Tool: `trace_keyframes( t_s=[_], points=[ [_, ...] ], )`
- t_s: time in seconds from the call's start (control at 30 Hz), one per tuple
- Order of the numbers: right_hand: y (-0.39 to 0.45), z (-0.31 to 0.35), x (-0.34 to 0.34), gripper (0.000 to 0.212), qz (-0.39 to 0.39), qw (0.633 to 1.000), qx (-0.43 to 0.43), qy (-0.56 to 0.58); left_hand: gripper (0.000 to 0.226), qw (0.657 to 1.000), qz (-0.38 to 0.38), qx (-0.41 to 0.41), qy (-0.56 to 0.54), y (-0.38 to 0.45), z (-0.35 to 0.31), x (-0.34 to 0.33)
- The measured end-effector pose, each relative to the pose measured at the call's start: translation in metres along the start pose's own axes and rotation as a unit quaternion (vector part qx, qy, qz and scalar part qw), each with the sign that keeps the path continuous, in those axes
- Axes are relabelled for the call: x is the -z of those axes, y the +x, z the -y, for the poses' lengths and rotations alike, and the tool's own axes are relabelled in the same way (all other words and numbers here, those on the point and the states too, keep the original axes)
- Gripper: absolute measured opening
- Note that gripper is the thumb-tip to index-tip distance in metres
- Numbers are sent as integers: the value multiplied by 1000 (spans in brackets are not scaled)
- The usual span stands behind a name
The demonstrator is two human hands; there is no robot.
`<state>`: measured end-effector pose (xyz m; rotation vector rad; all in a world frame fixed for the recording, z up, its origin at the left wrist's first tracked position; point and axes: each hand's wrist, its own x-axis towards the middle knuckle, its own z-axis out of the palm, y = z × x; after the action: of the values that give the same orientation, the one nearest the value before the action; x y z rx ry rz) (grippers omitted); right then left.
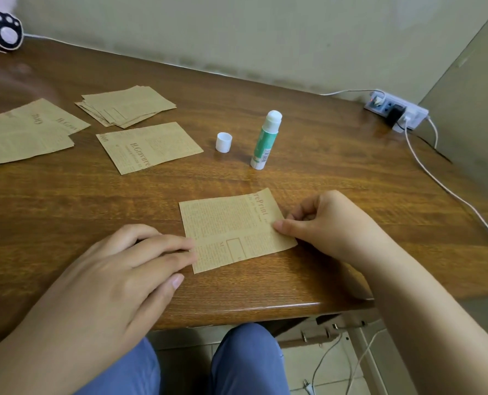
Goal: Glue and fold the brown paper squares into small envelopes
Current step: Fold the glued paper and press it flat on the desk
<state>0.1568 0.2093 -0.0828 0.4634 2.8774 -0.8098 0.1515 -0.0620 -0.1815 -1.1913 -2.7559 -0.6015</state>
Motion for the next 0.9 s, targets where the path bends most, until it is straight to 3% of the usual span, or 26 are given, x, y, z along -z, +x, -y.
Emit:
trace_keyframes(
  t_s=[0.13,0.2,0.3,0.43,0.57,0.77,0.9],
  points=[
    [-2,-2,-3,23,-23,999,14,-42,35,999,-33,-1,-9,0,-8,5],
    [-7,-4,-7,25,-82,993,34,-80,32,997,-69,-5,-15,1,-16,11],
    [-24,1,-24,14,-157,969,185,-52,33,993,-116,-16,-10,2,-28,23],
    [-40,27,-65,5,-127,946,298,-11,35,992,-123,-15,25,1,-30,30],
    [-35,23,-73,7,-143,951,273,20,35,993,-118,-9,29,0,-31,30],
    [-32,-16,-34,5,-173,969,172,-33,35,992,-125,-12,19,0,-31,30],
    [-33,2,-33,2,-177,959,207,-72,35,991,-127,-15,25,0,-32,30]
  ],
)
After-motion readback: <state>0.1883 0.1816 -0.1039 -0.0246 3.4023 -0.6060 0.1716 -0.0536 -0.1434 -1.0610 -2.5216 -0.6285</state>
